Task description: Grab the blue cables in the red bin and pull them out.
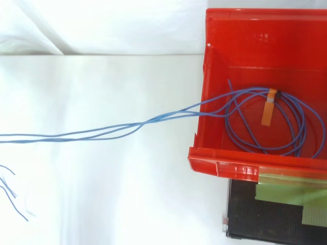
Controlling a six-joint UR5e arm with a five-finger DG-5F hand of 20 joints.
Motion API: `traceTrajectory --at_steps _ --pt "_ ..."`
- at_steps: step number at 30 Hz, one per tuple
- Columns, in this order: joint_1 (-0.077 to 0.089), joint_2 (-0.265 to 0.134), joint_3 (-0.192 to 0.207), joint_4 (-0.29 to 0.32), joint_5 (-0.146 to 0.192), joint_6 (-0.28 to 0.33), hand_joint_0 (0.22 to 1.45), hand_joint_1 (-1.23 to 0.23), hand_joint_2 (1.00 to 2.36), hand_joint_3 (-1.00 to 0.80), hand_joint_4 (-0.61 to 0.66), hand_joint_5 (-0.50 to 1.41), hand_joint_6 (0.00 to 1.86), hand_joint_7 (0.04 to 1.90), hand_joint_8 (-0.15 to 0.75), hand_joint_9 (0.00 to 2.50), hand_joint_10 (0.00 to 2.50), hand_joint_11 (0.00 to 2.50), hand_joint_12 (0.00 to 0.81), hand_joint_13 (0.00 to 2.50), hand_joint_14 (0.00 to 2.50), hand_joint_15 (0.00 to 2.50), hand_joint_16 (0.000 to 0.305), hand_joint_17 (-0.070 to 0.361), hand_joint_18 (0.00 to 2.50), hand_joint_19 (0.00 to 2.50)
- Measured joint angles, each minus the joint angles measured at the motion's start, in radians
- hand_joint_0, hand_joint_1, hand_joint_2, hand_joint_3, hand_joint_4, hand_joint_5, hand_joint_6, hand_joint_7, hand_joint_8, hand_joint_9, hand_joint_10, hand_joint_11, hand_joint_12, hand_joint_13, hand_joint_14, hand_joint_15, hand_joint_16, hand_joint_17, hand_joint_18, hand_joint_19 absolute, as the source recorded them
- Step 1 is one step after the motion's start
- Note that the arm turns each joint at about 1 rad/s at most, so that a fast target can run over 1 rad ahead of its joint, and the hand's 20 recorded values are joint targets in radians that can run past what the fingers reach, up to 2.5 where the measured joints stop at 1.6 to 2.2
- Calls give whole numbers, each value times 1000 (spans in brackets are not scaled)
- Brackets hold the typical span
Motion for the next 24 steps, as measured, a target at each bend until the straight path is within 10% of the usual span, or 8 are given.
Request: traceTrajectory --at_steps 18,24 --pt "1 1 1 0 0 0 939 -885 1006 -860 226 658 842 561 287 882 1294 1318 320 1144 825 1331 35 79 638 874" --pt "1 1 0 0 0 0 961 -894 1008 -847 202 657 863 554 295 755 1953 1123 331 1113 1006 1278 34 76 670 874"
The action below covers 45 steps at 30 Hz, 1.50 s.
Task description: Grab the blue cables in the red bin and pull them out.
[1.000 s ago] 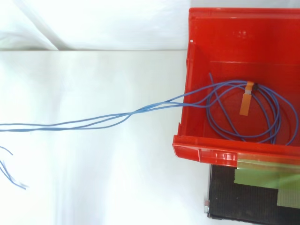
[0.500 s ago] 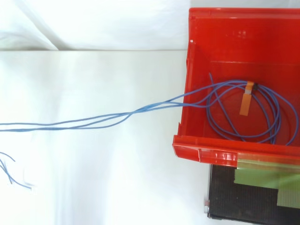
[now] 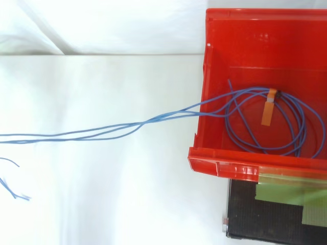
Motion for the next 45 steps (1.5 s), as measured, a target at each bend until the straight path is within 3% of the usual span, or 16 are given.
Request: traceTrajectory --at_steps 1,3,4,5,8,19,26,34,41,45 --pt "0 0 0 0 0 0 967 -896 1007 -846 194 658 869 548 299 706 2181 1072 330 1098 1064 1269 34 77 675 876" --pt "0 0 0 0 0 0 971 -899 1008 -845 189 659 870 549 303 672 2310 1067 336 1078 1145 1256 34 77 685 877" --pt "0 0 0 0 0 0 974 -903 1007 -846 189 665 868 546 304 628 2467 1075 329 1031 1354 1161 34 77 687 877" --pt "0 0 0 0 0 0 979 -907 1008 -850 183 666 866 550 312 594 2500 1065 340 1016 1409 1168 34 76 698 889" --pt "1 0 0 0 0 0 986 -914 1009 -841 185 675 857 544 311 458 2500 939 340 967 1666 1063 34 76 708 900" --pt "1 -1 0 0 0 0 1000 -925 1008 -839 187 681 845 547 319 426 2500 906 347 890 2058 995 34 77 768 972" --pt "-2 0 0 0 0 0 1003 -926 1009 -837 194 686 843 547 325 447 2500 932 356 845 2500 873 34 76 863 1074" --pt "-1 0 0 1 0 0 1001 -926 1009 -836 197 687 837 560 314 510 2500 890 369 867 2500 804 35 78 1021 1294" --pt "0 0 1 6 0 0 998 -921 1007 -860 204 690 810 575 311 558 2500 991 361 1015 2500 575 32 73 1326 2005" --pt "0 0 0 6 0 -1 998 -920 1007 -861 209 691 806 576 311 560 2500 998 366 1020 2500 582 34 76 1354 2123"
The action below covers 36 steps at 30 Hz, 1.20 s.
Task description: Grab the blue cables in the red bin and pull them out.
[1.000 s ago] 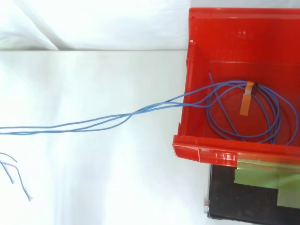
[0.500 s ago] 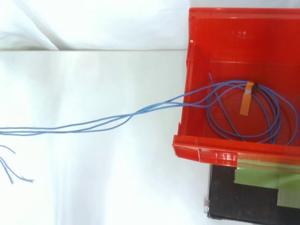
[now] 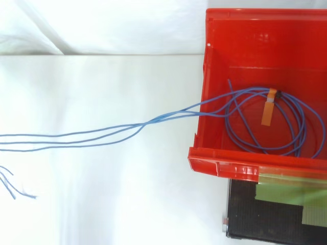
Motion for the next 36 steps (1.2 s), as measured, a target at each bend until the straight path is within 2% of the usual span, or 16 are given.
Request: traceTrajectory --at_steps 13,36 --pt "2 -1 -1 43 2 -22 997 -916 1007 -862 214 689 799 582 309 554 2500 1028 361 1005 2500 617 34 76 1350 2104" --pt "2 -1 -1 46 3 -23 998 -913 1008 -856 208 688 797 580 304 544 2500 1046 360 999 2500 636 34 76 1323 2057"
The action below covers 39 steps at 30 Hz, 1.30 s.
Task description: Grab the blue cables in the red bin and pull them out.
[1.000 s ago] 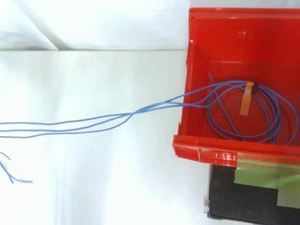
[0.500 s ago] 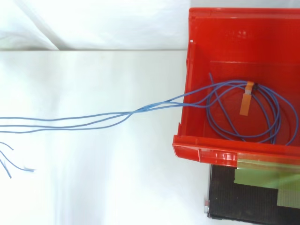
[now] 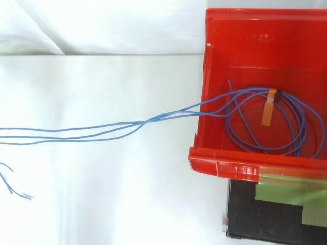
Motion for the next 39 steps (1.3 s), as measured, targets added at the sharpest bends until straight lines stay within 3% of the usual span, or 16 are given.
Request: traceTrajectory --at_steps 39 --pt "0 0 0 0 0 0 1001 -915 1008 -852 202 696 792 589 293 544 2500 1052 353 989 2500 677 34 76 1322 2061"
